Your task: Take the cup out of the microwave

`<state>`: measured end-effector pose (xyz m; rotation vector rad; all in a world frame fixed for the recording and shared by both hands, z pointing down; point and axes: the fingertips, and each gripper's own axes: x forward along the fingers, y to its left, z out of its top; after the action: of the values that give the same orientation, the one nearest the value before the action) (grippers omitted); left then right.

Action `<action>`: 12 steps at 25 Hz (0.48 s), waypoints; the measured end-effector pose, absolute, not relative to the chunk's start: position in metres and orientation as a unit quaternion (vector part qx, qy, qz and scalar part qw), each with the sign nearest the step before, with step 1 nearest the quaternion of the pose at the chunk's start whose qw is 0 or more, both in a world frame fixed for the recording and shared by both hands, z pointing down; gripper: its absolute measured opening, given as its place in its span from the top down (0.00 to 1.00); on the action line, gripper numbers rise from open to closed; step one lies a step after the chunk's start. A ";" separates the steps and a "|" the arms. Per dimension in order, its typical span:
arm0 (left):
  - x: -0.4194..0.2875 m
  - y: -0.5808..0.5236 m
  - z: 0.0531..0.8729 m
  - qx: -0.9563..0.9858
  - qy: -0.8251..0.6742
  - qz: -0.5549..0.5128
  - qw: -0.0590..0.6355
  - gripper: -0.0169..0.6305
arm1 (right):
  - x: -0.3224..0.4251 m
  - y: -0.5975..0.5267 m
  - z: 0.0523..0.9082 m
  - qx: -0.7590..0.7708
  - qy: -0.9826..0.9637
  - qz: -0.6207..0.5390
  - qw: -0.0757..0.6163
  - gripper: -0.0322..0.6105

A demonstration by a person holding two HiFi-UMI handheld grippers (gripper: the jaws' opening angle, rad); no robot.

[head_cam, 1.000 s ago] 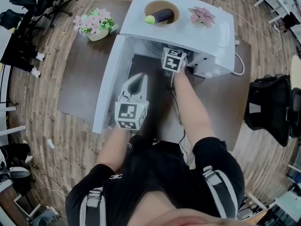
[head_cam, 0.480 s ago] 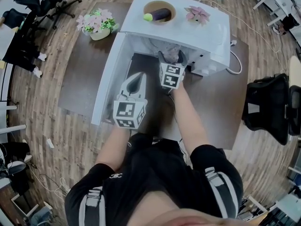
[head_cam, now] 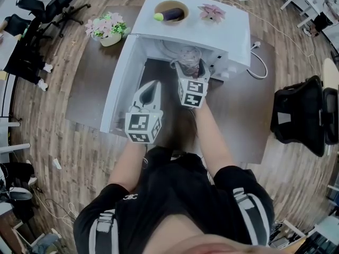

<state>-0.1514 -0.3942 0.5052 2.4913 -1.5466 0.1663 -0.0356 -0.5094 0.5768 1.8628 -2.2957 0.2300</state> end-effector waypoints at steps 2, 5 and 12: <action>-0.153 -0.391 0.500 0.843 -0.527 0.053 0.097 0.99 | -0.035 -0.497 0.562 0.625 -0.774 0.064 0.078 0.33; -0.155 -0.386 0.491 0.841 -0.532 0.047 0.091 0.99 | -0.033 -0.477 0.539 0.626 -0.776 0.044 0.066 0.33; -0.153 -0.375 0.452 0.844 -0.532 0.021 0.068 0.99 | -0.020 -0.437 0.465 0.634 -0.773 -0.002 0.021 0.33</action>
<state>-0.1526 -0.3754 0.4523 2.5408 -1.6034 0.0618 -0.0199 -0.4373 0.4646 1.9653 -2.3977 -0.0076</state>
